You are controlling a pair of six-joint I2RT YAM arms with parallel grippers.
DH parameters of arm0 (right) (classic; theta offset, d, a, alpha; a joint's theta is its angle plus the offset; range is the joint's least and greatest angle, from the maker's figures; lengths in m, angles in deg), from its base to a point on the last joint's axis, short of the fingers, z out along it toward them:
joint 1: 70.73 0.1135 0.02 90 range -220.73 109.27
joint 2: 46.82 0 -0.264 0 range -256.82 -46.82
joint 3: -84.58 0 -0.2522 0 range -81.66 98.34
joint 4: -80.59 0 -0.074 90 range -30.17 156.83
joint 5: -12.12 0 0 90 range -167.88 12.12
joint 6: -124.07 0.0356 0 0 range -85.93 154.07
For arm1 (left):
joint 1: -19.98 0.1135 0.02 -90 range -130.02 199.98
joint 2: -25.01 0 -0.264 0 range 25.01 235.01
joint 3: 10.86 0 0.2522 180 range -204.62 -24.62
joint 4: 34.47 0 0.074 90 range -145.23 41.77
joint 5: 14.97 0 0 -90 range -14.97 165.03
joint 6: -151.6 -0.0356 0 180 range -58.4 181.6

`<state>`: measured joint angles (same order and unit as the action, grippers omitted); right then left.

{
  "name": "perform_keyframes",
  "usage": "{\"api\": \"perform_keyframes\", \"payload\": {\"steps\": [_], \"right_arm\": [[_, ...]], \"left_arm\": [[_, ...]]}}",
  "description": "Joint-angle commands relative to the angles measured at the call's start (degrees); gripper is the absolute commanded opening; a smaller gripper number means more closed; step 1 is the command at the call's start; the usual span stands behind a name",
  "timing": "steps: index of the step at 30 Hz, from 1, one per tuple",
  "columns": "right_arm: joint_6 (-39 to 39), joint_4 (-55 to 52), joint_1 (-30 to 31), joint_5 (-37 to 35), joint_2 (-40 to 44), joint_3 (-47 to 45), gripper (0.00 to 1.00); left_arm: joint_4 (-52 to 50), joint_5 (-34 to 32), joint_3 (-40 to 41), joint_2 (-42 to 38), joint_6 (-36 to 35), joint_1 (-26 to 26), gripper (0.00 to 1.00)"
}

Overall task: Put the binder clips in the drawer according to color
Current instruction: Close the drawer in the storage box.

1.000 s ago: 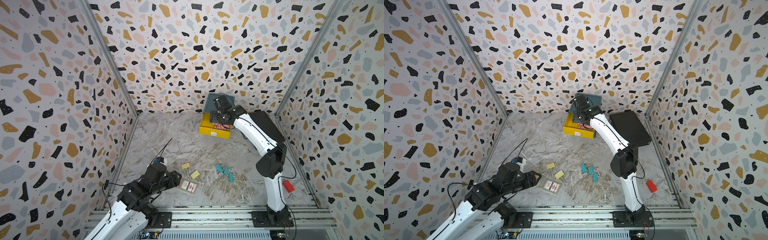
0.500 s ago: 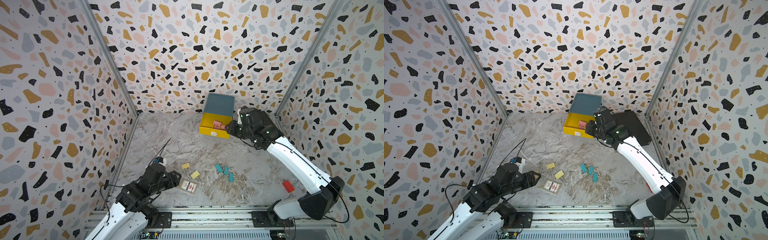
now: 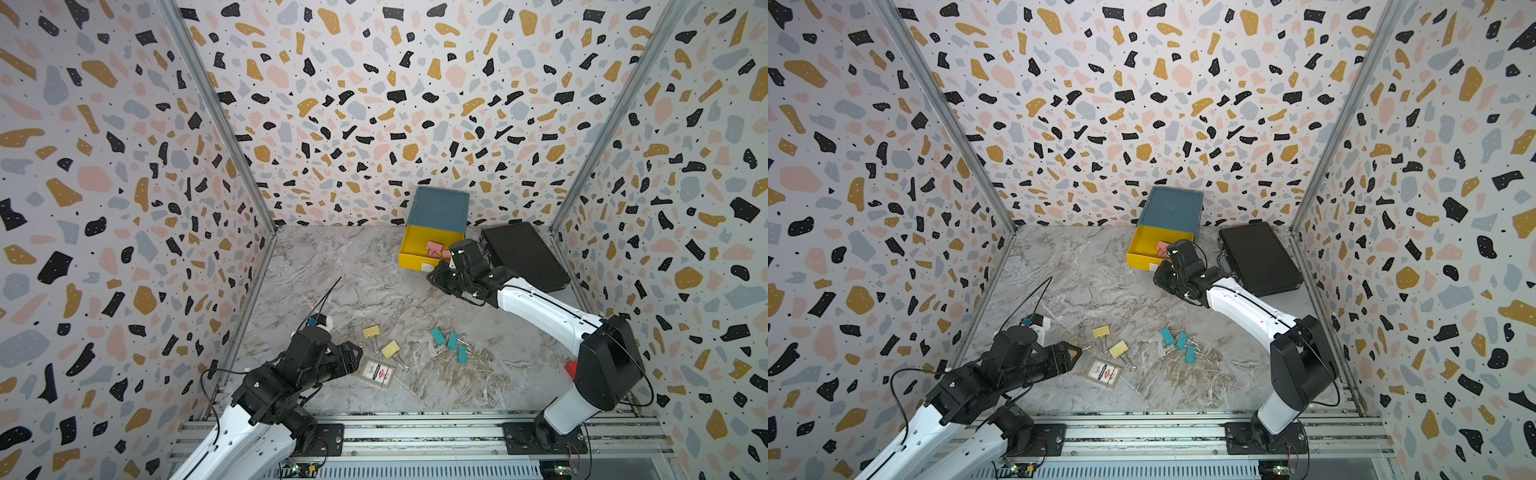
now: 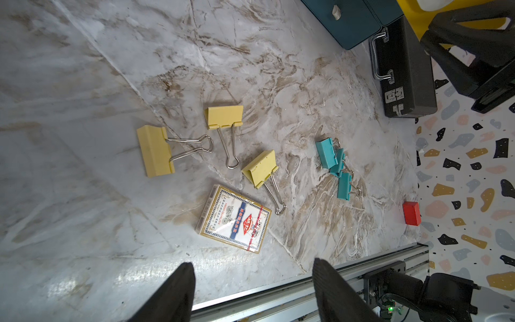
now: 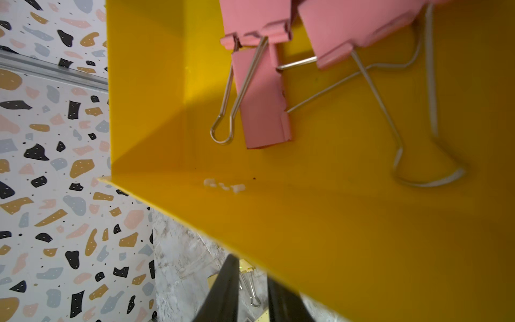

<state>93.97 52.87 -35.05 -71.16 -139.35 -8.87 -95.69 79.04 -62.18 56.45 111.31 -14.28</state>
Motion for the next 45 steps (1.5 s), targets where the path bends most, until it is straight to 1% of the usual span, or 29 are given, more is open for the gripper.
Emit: {"api": "perform_keyframes", "payload": {"steps": [1,6,11,16,20,26,28,38,45], "right_arm": [[2.9,5.3,0.4,-3.6,0.8,-0.9,0.24],[5.0,13.9,0.9,-10.0,0.7,-3.8,0.26],[5.9,18.2,1.2,-15.0,-0.7,-3.6,0.28],[6.9,20.1,1.1,-19.2,-2.3,-2.5,0.29],[7.9,20.5,0.7,-21.5,-5.3,-0.1,0.30],[9.5,28.2,-1.7,-21.0,-9.9,1.4,0.30],[10.2,29.2,-2.5,-20.6,-10.9,2.5,0.31],[13.2,30.7,-4.1,-20.9,-14.2,5.4,0.32],[15.9,30.5,-4.5,-19.2,-14.1,5.1,0.33]], "left_arm": [[1.9,-0.1,-1.4,0.2,0.1,-0.3,0.70],[2.1,0.1,-1.4,0.5,0.1,-0.3,0.71],[1.8,0.1,-1.5,0.2,0.0,-0.2,0.70],[1.3,-0.2,-1.3,-0.2,0.0,-0.2,0.71],[0.9,-0.2,-1.6,-0.3,-0.1,-0.2,0.71],[-0.3,-0.5,-3.1,-0.2,-0.6,-0.2,0.71],[-0.7,-0.6,-3.5,-0.3,-0.8,-0.2,0.71],[0.1,-0.3,-3.0,-0.5,-0.9,-0.2,0.71],[0.0,-0.2,-2.9,-0.6,-0.8,-0.2,0.71]]}}
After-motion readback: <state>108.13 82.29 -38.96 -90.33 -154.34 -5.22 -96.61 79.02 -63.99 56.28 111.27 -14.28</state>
